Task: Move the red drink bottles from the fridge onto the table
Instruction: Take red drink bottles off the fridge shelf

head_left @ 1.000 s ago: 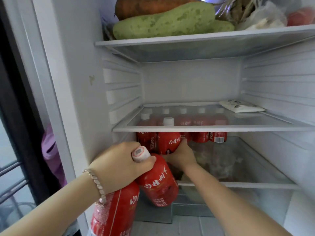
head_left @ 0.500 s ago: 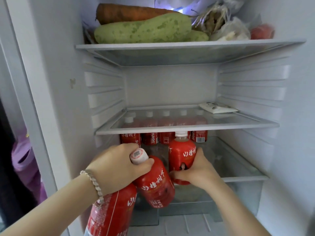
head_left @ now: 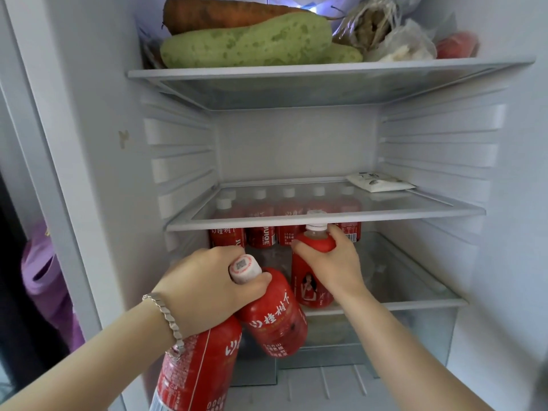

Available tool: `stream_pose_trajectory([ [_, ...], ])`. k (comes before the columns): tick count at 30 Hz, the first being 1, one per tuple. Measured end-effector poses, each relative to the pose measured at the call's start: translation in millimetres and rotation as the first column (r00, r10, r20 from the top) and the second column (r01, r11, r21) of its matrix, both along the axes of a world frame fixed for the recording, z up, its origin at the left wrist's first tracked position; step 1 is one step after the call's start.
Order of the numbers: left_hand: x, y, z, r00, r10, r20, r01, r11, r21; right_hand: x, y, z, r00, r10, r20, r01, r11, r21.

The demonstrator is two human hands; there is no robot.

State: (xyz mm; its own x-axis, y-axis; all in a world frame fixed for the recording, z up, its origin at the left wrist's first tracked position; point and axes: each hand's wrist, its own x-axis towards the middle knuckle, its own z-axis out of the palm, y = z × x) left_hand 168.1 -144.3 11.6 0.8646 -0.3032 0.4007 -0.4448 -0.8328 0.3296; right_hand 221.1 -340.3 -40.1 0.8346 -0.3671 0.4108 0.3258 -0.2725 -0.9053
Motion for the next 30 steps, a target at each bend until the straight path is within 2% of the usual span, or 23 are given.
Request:
stream_pose_trajectory([
  [6, -4.2, 3.0, -2.3, 1.0, 0.002, -0.015, -0.002, 1.0, 0.015, 7.0, -8.9, 6.4, 0.996, -0.029, -0.087, 0.05, 0.968, 0.247],
  [9, -4.6, 2.9, -3.5, 1.0, -0.003, -0.011, 0.004, 1.0, 0.023, 4.3, -21.1, 3.7, 0.992, -0.015, -0.129, 0.079, 0.857, 0.509],
  [11, -4.0, 2.0, -3.3, 1.0, -0.01, -0.019, 0.01, 1.0, 0.028, 1.2, -27.7, 1.2, 0.988, -0.006, -0.153, 0.1, 0.785, 0.611],
  [14, -1.2, 0.6, -2.8, 1.0, -0.021, -0.022, 0.021, 0.999, 0.039, -1.9, -35.4, -2.4, 0.986, -0.095, -0.134, 0.162, 0.718, 0.677],
  [17, 2.0, -0.2, -4.8, 0.999, -0.029, -0.021, 0.03, 0.999, 0.045, -8.9, -39.3, -4.1, 0.972, -0.195, -0.129, 0.231, 0.715, 0.66],
  [20, 3.8, -2.1, -8.8, 0.999, -0.027, -0.04, 0.03, 0.997, 0.071, -18.5, -38.5, -8.7, 0.951, -0.283, -0.123, 0.3, 0.75, 0.589],
  [23, 4.6, -3.6, -11.6, 0.998, -0.039, -0.055, 0.045, 0.993, 0.106, -30.6, -31.2, -10.5, 0.925, -0.378, -0.026, 0.357, 0.847, 0.394],
  [27, 2.0, -0.3, -7.9, 0.999, -0.028, -0.041, 0.034, 0.988, 0.148, -45.6, -14.1, 1.4, 0.915, -0.37, 0.158, 0.38, 0.925, -0.033],
  [30, -4.6, 2.0, -4.4, 1.0, -0.002, 0.004, 0.001, 0.986, 0.166, -52.5, -0.2, 16.2, 0.936, -0.265, 0.231, 0.336, 0.871, -0.359],
])
